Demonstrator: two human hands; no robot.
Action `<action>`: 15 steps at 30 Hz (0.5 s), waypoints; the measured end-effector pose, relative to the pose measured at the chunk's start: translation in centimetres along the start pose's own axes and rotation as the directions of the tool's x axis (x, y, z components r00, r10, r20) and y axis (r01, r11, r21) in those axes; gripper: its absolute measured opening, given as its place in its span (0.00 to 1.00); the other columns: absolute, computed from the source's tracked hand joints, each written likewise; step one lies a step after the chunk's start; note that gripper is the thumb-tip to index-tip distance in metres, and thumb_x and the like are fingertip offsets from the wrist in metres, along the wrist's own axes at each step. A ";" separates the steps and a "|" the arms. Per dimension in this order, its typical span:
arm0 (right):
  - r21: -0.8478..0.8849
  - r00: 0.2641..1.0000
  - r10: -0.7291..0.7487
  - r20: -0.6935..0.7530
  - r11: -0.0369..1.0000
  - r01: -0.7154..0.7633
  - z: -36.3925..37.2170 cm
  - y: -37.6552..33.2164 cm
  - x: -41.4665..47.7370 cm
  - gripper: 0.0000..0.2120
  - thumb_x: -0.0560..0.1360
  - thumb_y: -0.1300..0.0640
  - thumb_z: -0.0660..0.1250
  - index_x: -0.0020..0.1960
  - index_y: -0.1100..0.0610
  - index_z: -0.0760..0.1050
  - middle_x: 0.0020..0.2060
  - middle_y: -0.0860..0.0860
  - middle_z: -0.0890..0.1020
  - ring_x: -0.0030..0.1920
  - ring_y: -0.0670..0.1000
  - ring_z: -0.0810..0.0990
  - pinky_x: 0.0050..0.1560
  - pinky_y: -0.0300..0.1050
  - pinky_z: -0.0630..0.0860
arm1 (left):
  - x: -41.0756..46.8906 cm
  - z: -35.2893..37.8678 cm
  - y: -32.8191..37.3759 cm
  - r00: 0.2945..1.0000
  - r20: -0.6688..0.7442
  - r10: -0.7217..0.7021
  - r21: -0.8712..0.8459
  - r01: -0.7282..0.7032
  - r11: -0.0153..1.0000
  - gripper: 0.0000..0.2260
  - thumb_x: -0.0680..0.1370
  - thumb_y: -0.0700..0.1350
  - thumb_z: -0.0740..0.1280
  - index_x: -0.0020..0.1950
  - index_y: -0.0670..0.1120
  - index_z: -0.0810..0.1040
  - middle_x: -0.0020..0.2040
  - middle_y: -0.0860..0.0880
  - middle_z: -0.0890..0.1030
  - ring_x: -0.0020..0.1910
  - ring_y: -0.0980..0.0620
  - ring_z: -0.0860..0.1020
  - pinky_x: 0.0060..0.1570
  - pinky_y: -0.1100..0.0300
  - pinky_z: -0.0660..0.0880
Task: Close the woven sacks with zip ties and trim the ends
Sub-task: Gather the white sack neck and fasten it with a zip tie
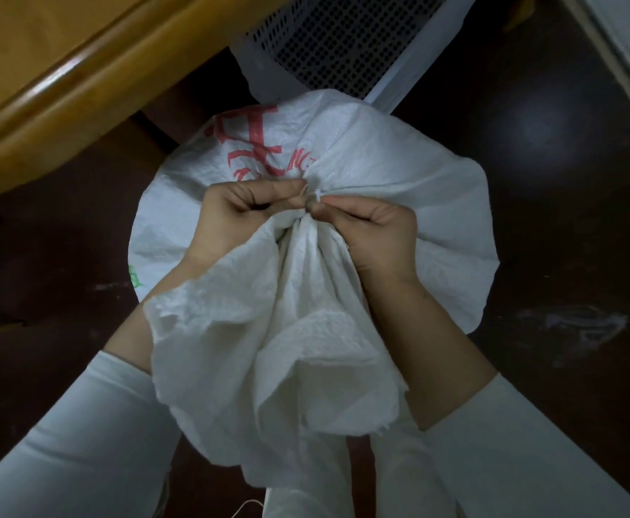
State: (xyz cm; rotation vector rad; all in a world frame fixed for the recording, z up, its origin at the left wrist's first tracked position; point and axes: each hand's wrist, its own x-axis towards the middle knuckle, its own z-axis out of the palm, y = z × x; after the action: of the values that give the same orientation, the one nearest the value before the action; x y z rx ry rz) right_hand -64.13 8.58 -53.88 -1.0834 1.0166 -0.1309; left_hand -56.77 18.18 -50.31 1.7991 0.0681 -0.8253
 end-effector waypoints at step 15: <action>-0.004 0.994 -0.112 -0.011 0.994 0.112 -0.1 0.4 -0.2 0.09 0.68 0.68 0.73 0.45 0.57 0.82 0.40 0.49 0.85 0.44 0.48 0.84 0.52 0.42 0.79 | 1.3 0.3 0.5 0.999 0.047 -0.005 -0.006 0.005 1.000 0.12 0.73 0.27 0.65 0.39 0.44 0.74 0.32 0.46 0.79 0.32 0.57 0.79 0.39 0.69 0.77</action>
State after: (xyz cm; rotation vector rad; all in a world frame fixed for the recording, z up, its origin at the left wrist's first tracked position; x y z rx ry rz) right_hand -64.45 8.82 -54.11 -1.1437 0.9665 -0.2266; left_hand -55.73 17.31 -50.67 1.7736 0.0444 -0.8696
